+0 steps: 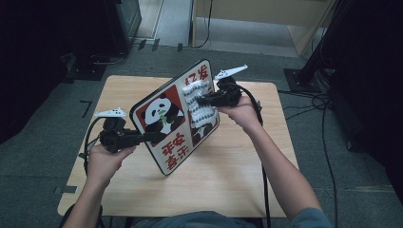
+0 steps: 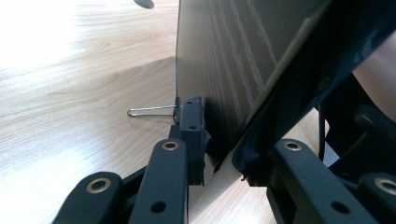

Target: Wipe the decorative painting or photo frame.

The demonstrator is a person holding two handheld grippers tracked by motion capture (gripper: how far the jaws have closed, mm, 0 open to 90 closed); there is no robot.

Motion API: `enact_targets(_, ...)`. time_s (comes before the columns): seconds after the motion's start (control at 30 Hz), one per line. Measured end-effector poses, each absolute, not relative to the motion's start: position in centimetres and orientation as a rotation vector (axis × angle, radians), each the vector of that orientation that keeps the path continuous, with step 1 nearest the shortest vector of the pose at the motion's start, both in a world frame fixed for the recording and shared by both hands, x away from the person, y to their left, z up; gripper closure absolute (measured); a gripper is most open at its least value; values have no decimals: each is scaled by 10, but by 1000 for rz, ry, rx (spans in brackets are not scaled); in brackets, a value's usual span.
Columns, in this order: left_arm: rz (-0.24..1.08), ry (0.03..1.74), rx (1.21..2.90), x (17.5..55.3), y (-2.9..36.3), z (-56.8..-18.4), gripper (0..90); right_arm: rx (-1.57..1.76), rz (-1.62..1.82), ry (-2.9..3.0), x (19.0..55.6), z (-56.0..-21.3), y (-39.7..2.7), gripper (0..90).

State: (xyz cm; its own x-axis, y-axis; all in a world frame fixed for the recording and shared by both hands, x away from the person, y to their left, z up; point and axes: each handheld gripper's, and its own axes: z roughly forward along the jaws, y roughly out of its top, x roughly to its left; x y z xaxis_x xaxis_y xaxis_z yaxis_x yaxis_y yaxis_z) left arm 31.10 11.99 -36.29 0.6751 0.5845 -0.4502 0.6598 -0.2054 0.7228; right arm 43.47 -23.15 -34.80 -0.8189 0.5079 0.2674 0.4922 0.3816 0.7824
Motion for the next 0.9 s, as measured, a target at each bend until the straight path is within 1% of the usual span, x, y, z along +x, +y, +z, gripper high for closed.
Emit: enact_targets(0.9,-91,971,1892,311,120,-363,747,999,1456,2630,427,-388,-239,773)
